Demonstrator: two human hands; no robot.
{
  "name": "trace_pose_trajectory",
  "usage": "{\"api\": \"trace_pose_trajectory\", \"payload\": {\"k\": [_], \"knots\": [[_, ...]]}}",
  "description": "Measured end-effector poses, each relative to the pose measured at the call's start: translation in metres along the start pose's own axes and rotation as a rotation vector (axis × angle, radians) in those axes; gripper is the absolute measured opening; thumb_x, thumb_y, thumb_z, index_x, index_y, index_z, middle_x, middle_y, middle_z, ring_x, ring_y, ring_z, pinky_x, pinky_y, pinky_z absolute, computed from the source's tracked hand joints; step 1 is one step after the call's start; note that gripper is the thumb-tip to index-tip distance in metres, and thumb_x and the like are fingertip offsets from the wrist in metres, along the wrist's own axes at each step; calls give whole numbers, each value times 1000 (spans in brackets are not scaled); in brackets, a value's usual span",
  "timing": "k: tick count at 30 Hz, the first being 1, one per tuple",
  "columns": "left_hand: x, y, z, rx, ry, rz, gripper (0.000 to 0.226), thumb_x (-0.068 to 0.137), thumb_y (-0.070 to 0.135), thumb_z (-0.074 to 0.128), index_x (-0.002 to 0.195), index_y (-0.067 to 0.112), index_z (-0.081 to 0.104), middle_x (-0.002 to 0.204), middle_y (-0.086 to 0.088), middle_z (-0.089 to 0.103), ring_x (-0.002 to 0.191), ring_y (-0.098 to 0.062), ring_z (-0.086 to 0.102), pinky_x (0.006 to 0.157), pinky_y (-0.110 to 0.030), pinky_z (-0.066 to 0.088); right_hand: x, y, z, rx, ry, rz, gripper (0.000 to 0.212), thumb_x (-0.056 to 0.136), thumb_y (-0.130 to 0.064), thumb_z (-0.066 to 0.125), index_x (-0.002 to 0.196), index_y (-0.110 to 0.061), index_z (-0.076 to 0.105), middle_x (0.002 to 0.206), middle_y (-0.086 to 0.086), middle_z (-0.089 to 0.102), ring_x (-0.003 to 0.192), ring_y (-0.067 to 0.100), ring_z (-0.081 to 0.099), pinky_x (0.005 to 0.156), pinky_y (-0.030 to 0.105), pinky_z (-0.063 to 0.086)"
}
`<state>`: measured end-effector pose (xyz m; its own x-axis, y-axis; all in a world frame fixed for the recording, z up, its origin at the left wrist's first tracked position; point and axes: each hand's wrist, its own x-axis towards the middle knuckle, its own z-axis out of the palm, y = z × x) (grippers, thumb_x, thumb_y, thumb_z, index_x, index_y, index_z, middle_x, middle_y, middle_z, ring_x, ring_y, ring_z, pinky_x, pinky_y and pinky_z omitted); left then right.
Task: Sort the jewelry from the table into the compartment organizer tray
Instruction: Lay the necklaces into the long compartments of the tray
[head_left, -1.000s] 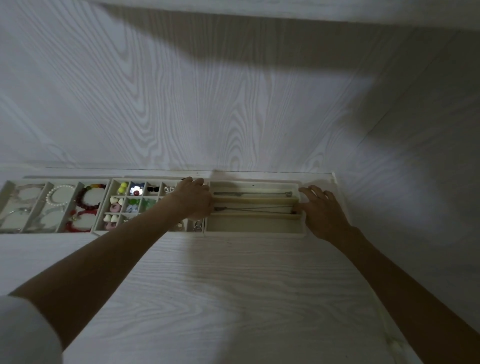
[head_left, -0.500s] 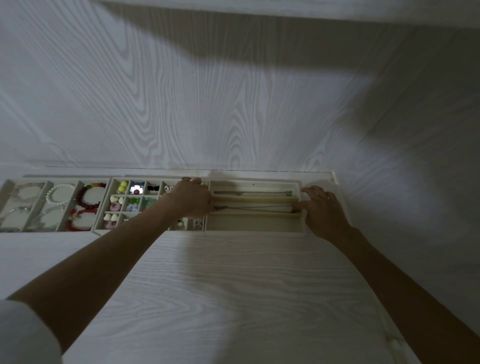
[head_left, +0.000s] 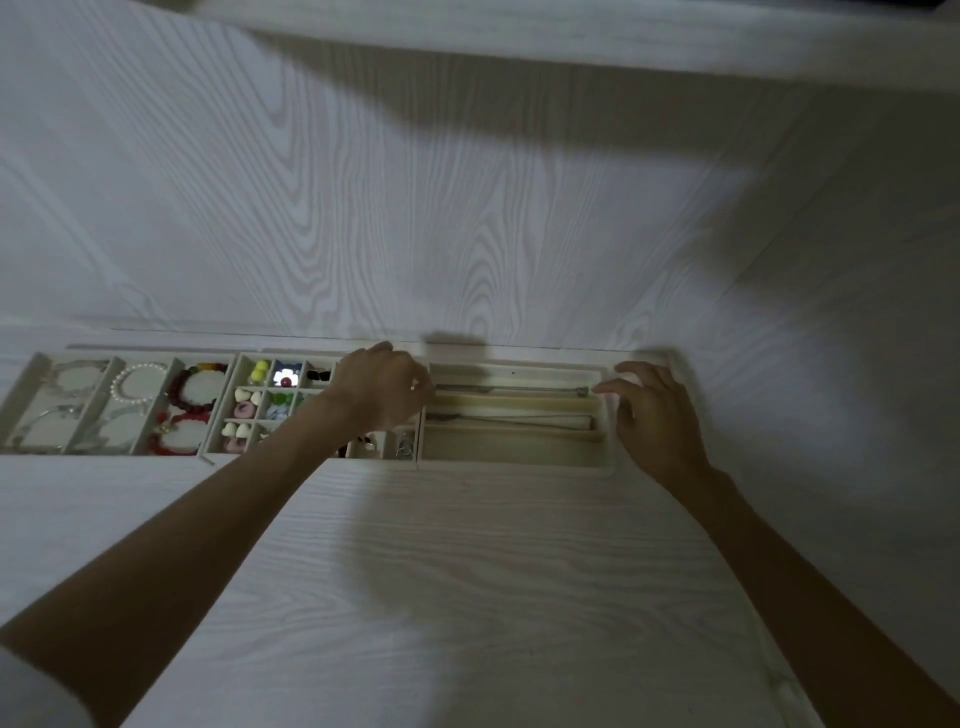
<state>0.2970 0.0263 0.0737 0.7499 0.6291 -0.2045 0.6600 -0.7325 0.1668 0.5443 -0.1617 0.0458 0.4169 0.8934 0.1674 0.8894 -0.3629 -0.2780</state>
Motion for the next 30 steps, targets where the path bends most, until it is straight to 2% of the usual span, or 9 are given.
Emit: {"api": "trace_pose_trajectory", "payload": {"k": [3,5,8,11,14,21,25,27,30], "knots": [[-29,-14,-13,-166,88,-78,33,98,40,40,103,25,69,89,2,70,87,-16,61,71,-28,47,0,-23,-11,120,101,-6,34,81,6,58,98,-19,73,110,7,63,110,28,54,89,34,37],[-50,-26,-20,-207,100,-133,34,98,42,41,115,27,65,101,2,70,90,-15,64,68,-25,46,1,-43,-14,165,60,-64,35,82,5,57,99,-21,73,107,4,63,105,24,55,87,29,36],[-88,-54,-28,-225,109,-248,34,98,43,42,117,28,65,104,4,69,87,-15,62,62,-25,41,1,-90,-12,228,-33,-192,33,81,4,58,98,-20,73,102,0,63,100,20,55,84,27,40],[-130,-92,-28,-261,119,-374,30,96,44,45,112,30,66,106,5,69,93,-17,64,75,-29,48,-2,-147,0,260,-113,-345,27,83,0,58,96,-17,73,99,0,65,96,20,56,84,34,47],[-177,-131,-20,-281,116,-548,26,95,42,48,111,34,66,108,8,68,100,-19,63,76,-29,45,-12,-207,22,309,-237,-484,26,87,-3,55,100,-18,73,102,-2,64,97,16,54,85,29,44],[-247,-181,36,-387,32,-774,29,97,33,45,120,34,61,122,7,63,111,-18,58,88,-32,46,-41,-306,82,259,-530,-648,36,94,-9,45,123,-23,61,125,-1,57,118,17,46,101,29,37],[-272,-187,72,-485,32,-809,39,97,24,43,135,28,49,135,3,53,121,-18,51,96,-34,45,-57,-343,110,19,-740,-740,55,94,-2,38,146,-18,32,154,4,25,140,22,22,113,37,21],[-278,-184,84,-507,110,-824,36,95,22,46,129,29,54,130,4,55,116,-15,53,91,-32,47,-63,-354,118,-46,-819,-748,66,93,0,36,151,-19,13,159,0,5,146,20,5,117,38,9],[-277,-177,91,-540,243,-839,26,92,29,53,117,31,62,118,9,60,106,-11,55,76,-27,45,-68,-371,124,-73,-834,-749,74,91,4,36,152,-20,0,159,-2,-6,147,19,-3,119,38,4]]}}
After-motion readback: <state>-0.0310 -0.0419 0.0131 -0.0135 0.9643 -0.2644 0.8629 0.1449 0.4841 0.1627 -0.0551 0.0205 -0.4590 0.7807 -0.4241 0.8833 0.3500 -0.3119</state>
